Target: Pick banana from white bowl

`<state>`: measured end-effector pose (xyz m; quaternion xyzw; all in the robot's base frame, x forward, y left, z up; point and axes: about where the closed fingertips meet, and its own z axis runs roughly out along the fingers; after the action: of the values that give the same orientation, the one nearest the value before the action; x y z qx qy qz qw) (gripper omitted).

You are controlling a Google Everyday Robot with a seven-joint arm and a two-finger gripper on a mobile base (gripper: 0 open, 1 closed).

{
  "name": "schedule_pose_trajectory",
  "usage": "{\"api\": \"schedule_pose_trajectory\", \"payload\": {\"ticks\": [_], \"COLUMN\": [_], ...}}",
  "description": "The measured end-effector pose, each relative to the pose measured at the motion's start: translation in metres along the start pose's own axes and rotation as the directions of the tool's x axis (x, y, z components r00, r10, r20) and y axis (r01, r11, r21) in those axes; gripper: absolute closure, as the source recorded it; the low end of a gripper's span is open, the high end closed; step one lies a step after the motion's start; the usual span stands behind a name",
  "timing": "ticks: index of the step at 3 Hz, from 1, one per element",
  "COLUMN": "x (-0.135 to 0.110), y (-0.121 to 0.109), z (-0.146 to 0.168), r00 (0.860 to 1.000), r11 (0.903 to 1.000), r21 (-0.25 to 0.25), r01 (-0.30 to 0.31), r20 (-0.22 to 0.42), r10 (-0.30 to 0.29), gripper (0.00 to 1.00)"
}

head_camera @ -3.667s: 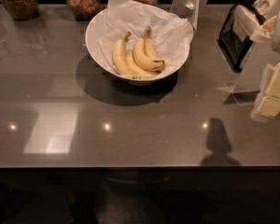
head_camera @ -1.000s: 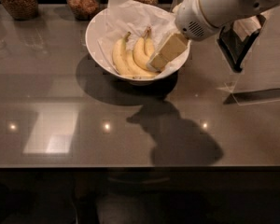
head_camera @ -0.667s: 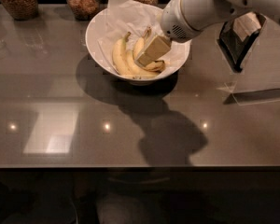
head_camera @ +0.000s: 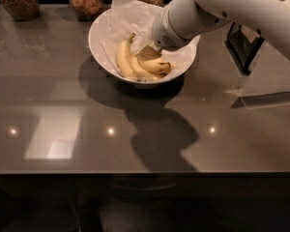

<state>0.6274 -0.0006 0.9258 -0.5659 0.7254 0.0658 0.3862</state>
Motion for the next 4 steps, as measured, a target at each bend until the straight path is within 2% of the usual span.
{"api": "schedule_pose_trajectory", "payload": {"ticks": [2, 3, 4], "x": [0.019, 0.029, 0.039], "y": [0.005, 0.001, -0.003], "z": [0.02, 0.024, 0.029], "r00": [0.999, 0.997, 0.995], "r11": [0.9996, 0.9996, 0.9994], "r21": [-0.019, -0.014, -0.01], "r01": [-0.018, -0.026, -0.034], "r20": [-0.052, -0.072, -0.091], "r10": [0.017, 0.025, 0.033], "gripper": [0.55, 0.49, 0.48]}}
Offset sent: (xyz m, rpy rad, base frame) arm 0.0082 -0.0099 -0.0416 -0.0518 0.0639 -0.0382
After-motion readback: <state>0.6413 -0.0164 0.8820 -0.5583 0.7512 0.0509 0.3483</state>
